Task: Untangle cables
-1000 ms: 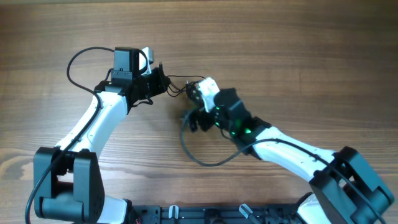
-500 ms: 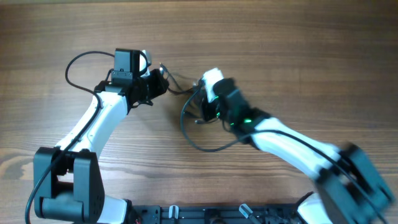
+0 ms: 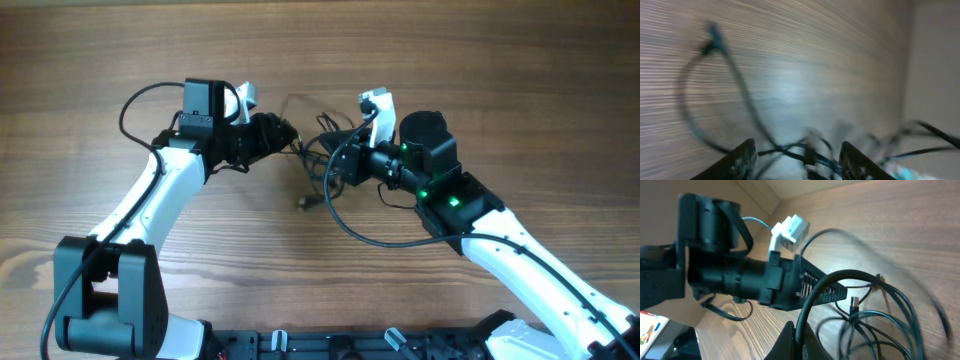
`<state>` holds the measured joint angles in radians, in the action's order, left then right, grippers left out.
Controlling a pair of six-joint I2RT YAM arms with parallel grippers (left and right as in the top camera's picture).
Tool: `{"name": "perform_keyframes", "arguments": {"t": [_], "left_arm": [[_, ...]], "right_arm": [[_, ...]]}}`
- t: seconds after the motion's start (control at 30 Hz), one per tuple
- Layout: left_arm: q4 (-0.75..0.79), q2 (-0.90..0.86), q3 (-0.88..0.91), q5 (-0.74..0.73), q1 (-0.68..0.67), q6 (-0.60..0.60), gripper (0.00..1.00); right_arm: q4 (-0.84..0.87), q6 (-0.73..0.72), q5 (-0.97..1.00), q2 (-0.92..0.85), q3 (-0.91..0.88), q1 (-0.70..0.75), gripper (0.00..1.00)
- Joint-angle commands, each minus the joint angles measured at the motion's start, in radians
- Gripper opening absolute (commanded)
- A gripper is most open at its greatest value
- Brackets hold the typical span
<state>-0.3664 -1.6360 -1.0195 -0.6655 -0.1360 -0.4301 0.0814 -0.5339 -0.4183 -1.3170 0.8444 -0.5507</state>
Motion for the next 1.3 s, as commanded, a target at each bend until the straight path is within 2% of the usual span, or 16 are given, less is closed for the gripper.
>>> {"name": "perform_keyframes", "arguments": {"t": [0.0,0.07,0.13,0.27,0.4,0.5,0.63,0.8,0.9,0.97,1.0,1.03,1.07,1.1,1.13,1.27], "left_arm": [[0.003,0.016,0.006,-0.218,-0.004,-0.011,0.75],[0.004,0.016,0.006,-0.216,-0.013,-0.076,0.77],[0.003,0.016,0.006,-0.216,-0.040,-0.077,0.76],[-0.002,0.016,0.006,-0.122,-0.124,-0.090,0.66],[-0.058,0.012,0.006,0.099,-0.225,-0.132,0.31],[-0.174,0.011,0.006,0.273,-0.219,-0.129,0.04],[-0.308,0.011,0.006,0.457,-0.072,-0.124,0.04],[-0.304,0.012,0.006,0.410,0.212,-0.126,0.05],[-0.248,0.011,0.006,0.215,0.313,-0.125,0.26],[-0.200,0.011,0.006,0.133,0.314,-0.124,0.56],[-0.190,0.011,0.006,0.118,0.303,-0.124,0.70],[-0.189,0.012,0.006,0.106,0.287,-0.124,0.80],[-0.191,0.011,0.006,0.100,0.269,-0.124,0.89],[-0.195,0.011,0.006,0.100,0.249,-0.124,0.96],[-0.195,0.011,0.006,0.100,0.224,-0.124,1.00],[-0.168,0.011,0.006,0.101,0.129,-0.124,1.00]], "right_arm": [[0.004,0.015,-0.008,-0.021,0.014,0.002,0.04],[0.005,0.015,-0.005,-0.021,0.014,0.002,0.05],[0.007,0.015,0.002,-0.021,0.014,0.002,0.05],[0.007,0.010,0.006,-0.021,0.014,0.002,0.05],[0.007,0.015,0.018,-0.020,0.014,0.011,0.05],[0.006,0.012,-0.011,0.002,0.014,0.065,0.05],[-0.018,0.014,-0.016,0.117,0.014,0.227,0.04],[-0.200,-0.047,-0.017,0.215,0.014,0.413,0.08],[-0.306,-0.026,-0.166,0.175,0.014,0.374,0.15],[-0.315,0.256,-0.332,0.094,0.014,0.266,0.18],[-0.334,0.364,-0.324,0.063,0.014,0.232,0.31],[-0.371,0.492,-0.233,0.003,0.014,0.188,0.49],[-0.381,0.457,-0.117,-0.047,0.014,0.167,0.54],[-0.381,0.360,-0.038,-0.094,0.014,0.159,0.76],[-0.377,0.301,-0.023,-0.123,0.014,0.159,1.00],[-0.341,0.163,-0.057,-0.115,0.020,0.187,1.00]]}}
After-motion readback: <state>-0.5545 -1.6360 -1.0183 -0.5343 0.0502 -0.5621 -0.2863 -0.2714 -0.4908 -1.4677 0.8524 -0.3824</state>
